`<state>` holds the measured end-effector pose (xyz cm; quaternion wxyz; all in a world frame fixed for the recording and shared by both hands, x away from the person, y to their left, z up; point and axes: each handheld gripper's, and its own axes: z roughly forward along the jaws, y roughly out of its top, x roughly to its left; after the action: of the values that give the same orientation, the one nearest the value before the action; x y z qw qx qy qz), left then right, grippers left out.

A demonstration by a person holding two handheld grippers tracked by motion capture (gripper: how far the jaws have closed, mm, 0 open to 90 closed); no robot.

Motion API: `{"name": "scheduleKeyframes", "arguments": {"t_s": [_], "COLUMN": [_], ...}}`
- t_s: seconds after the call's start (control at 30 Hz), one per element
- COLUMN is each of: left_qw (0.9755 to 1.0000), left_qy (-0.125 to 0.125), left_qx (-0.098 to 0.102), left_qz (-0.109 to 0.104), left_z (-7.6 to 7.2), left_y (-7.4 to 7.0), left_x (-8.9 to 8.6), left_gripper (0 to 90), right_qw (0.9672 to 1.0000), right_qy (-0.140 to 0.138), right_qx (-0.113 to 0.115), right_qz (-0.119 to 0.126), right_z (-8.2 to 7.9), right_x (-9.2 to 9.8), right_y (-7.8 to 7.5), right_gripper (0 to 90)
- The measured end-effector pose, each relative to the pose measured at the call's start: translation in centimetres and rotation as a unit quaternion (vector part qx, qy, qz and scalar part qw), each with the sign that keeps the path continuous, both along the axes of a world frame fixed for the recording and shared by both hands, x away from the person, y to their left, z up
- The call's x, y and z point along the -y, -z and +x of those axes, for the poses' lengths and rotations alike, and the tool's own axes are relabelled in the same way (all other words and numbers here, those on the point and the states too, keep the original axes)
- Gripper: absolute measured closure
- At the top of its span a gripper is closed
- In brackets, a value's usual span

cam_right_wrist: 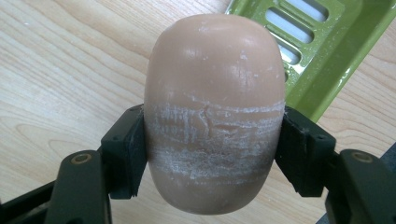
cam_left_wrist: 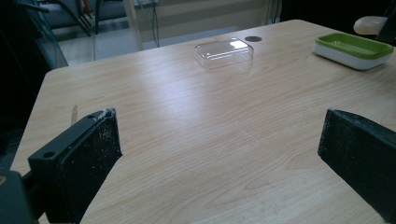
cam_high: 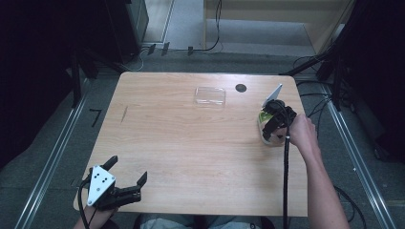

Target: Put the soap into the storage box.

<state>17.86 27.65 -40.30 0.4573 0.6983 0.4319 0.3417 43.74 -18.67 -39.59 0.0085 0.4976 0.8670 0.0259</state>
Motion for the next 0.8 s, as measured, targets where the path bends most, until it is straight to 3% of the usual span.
{"name": "scheduleKeyframes", "arguments": {"t_s": [0.8], "left_qw": [1.0], "left_qy": [0.0], "left_qx": [0.0], "left_qz": [0.001], "left_z": [0.0], "left_y": [0.0], "left_x": [0.0], "left_gripper": [0.0], "right_qw": [0.9987], "right_qy": [0.043], "right_qx": [0.022], "right_qz": [0.017], "right_z": [1.6], "right_x": [1.1], "right_y": [0.7], "right_gripper": [33.4]}}
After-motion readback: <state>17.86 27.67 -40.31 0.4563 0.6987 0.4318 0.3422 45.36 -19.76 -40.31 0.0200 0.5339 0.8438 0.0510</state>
